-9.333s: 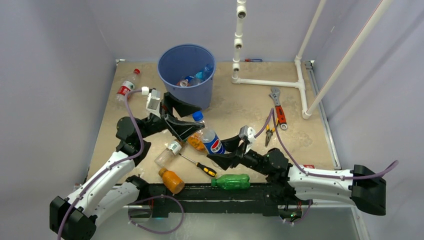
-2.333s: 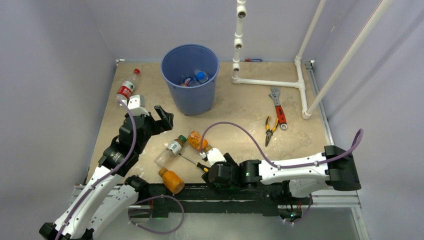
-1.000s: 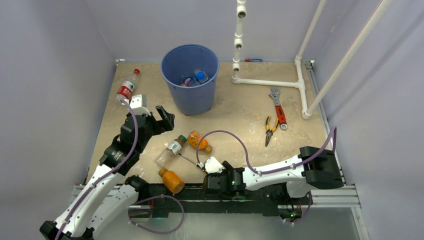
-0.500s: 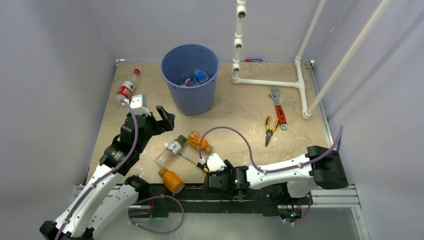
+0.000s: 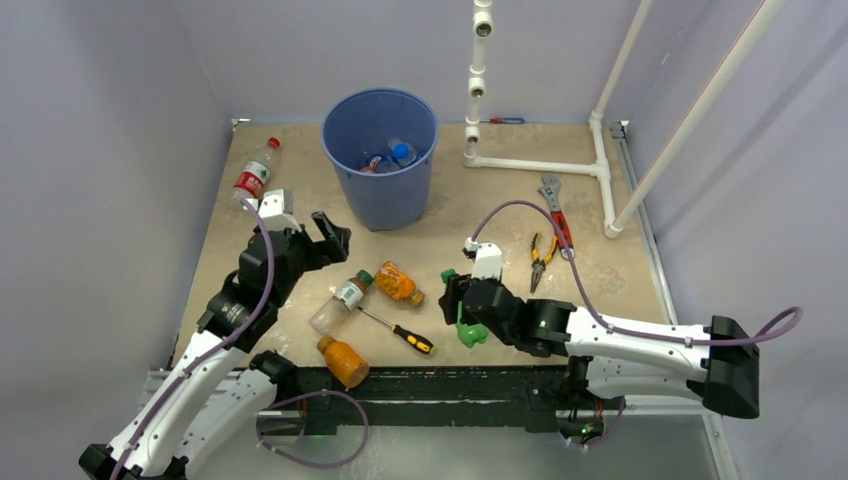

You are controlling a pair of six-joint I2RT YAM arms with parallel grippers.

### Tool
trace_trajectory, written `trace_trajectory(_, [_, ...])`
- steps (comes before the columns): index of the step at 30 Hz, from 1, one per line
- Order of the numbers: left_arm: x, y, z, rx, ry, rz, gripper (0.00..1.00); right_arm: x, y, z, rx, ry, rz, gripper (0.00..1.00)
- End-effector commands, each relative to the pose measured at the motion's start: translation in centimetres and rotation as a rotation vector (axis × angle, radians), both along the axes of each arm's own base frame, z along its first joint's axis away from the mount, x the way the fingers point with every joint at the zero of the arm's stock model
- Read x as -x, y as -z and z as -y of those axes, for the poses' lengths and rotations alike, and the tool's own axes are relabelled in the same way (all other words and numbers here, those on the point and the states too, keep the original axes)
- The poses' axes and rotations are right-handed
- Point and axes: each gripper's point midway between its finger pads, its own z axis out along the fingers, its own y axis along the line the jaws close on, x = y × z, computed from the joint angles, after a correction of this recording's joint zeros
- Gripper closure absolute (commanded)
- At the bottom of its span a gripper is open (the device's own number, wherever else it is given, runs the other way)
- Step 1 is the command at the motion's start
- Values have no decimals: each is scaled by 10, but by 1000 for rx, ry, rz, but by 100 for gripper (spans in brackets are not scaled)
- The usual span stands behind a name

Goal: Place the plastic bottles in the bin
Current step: Pick up the plastic bottle from the corner of the board, then place the plastic bottle in the trash bin.

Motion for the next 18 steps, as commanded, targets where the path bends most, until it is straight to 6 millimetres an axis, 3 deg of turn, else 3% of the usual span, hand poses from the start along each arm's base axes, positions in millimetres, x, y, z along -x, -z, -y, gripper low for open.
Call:
trace_trajectory(1, [0,-10,12,19,75,60,3,-11,-14,-13,-136,-6,43,55])
trace_trajectory(6, [6,-21,31,55,190,118,5,-20,7,-4,-153,45,44,55])
trace_trajectory(10, [18,-30,59,100,364,173,6,-15,-14,0,-346,-17,177,55])
trace_trajectory(13, [29,-32,90,146,557,187,7,-2,-43,-5,-478,-137,282,55])
trace_trajectory(18, [56,-41,138,288,879,187,9,16,-70,-4,-583,-268,410,59])
